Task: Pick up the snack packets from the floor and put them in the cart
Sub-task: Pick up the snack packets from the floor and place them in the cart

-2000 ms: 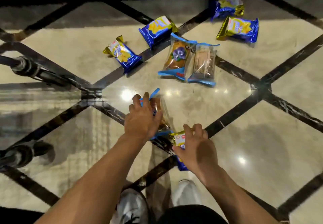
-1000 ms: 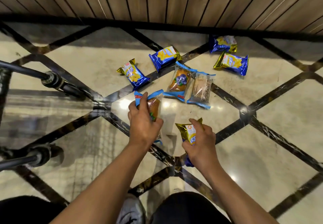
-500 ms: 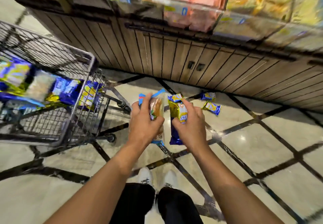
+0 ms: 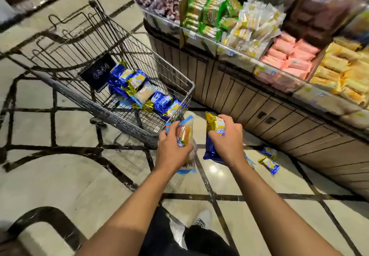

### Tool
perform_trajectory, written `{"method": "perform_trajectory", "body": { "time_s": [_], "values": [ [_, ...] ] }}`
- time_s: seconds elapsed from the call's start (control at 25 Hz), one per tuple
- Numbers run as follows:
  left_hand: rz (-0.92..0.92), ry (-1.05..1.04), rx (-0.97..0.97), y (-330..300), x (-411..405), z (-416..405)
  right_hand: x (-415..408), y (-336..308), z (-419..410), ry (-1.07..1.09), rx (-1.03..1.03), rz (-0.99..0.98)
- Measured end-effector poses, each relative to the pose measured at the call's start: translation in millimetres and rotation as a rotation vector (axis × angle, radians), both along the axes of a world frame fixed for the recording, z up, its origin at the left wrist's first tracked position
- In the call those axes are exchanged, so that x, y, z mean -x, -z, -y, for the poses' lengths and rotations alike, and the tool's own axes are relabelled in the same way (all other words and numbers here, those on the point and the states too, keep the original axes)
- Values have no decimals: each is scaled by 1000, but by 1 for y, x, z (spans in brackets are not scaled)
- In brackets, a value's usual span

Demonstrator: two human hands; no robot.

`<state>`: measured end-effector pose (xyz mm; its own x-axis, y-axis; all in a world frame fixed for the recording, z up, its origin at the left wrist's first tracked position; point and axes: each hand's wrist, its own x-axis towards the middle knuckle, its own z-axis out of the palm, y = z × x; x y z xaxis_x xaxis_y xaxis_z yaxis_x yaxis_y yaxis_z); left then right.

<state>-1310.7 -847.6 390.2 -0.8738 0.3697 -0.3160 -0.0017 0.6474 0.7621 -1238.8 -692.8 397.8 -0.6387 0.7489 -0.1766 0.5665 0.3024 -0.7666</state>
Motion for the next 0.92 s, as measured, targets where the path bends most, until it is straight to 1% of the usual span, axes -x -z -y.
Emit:
{"method": "perform_trajectory", "body": {
  "time_s": [0.16,0.36,0.64,0.8,0.92],
  "values": [
    [-20,-64,13,-15,35,53,40,-13,46,-82,-26,-29],
    [-77,-183,-13,-24,99,123,116,-21,117,-180,-37,-16],
    [-82,-250,5,-27,176,206,216,-15,201,-294,-37,-13],
    [-72,-277,12,-26,209,233,256,-14,228,-310,21,-24],
    [-43,-280,27,-24,241,239,287,-13,234,-323,25,-29]
  ]
}}
